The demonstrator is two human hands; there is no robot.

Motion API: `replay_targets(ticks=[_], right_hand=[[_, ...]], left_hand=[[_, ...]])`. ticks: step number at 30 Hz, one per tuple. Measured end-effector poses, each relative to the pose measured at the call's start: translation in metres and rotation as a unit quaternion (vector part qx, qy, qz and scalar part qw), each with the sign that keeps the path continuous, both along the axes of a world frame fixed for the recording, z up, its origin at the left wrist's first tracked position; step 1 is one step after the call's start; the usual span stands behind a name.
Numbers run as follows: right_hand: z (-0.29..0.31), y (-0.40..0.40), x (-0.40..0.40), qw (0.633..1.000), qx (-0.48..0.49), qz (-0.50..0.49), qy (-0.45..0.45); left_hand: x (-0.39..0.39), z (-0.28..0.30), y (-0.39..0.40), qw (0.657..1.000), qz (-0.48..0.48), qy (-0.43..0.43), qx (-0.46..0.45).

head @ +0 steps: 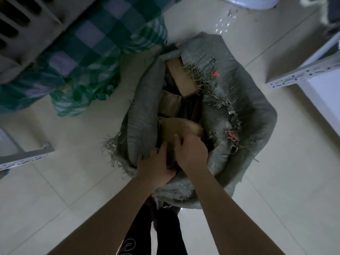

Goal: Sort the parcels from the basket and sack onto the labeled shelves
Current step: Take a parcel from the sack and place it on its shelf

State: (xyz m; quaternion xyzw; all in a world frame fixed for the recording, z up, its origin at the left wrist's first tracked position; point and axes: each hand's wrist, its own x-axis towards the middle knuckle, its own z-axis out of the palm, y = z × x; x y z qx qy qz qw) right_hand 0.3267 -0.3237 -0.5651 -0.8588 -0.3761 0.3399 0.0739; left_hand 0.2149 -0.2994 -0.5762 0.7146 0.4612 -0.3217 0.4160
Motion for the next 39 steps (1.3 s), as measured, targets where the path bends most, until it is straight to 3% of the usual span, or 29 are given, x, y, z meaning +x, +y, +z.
replay_targets(ticks=[4, 7, 9, 13, 17, 20, 24, 29, 32, 34, 39], right_hand=[[-0.003, 0.008, -0.010, 0.995, 0.030, 0.093, 0.017], [0.001, 0.006, -0.002, 0.964, 0.080, 0.231, -0.104], [0.004, -0.003, 0.008, 0.951, 0.076, 0.274, -0.123], [0.004, -0.050, 0.030, 0.962, -0.023, 0.272, -0.010], [-0.008, -0.111, 0.020, 0.951, -0.043, 0.303, -0.043], [-0.013, -0.123, 0.003, 0.959, -0.054, 0.274, -0.040], [-0.005, -0.103, -0.014, 0.973, 0.010, 0.230, -0.020], [-0.010, -0.106, -0.038, 0.929, 0.104, 0.354, 0.005], [-0.016, -0.128, -0.048, 0.907, 0.020, 0.418, 0.050], [-0.029, -0.147, -0.041, 0.911, -0.033, 0.410, 0.038], [-0.023, -0.147, -0.027, 0.945, 0.084, 0.316, 0.014]], left_hand=[[-0.008, -0.012, 0.019, 0.999, 0.036, 0.007, 0.032], [-0.012, -0.016, 0.026, 0.998, 0.013, -0.006, 0.066], [-0.014, -0.019, 0.028, 0.997, 0.036, -0.014, 0.070], [-0.017, -0.022, 0.033, 0.994, 0.067, 0.018, 0.089], [-0.013, -0.018, 0.030, 0.992, 0.063, 0.041, 0.098], [-0.003, -0.011, 0.021, 0.991, 0.032, 0.068, 0.111], [0.004, -0.003, 0.017, 0.984, -0.033, 0.094, 0.148], [-0.001, -0.005, 0.019, 0.988, -0.009, 0.080, 0.135], [-0.004, -0.007, 0.018, 0.989, 0.015, 0.082, 0.122], [-0.005, -0.007, 0.017, 0.990, 0.025, 0.084, 0.110], [-0.012, -0.011, 0.014, 0.988, 0.086, 0.081, 0.098]])
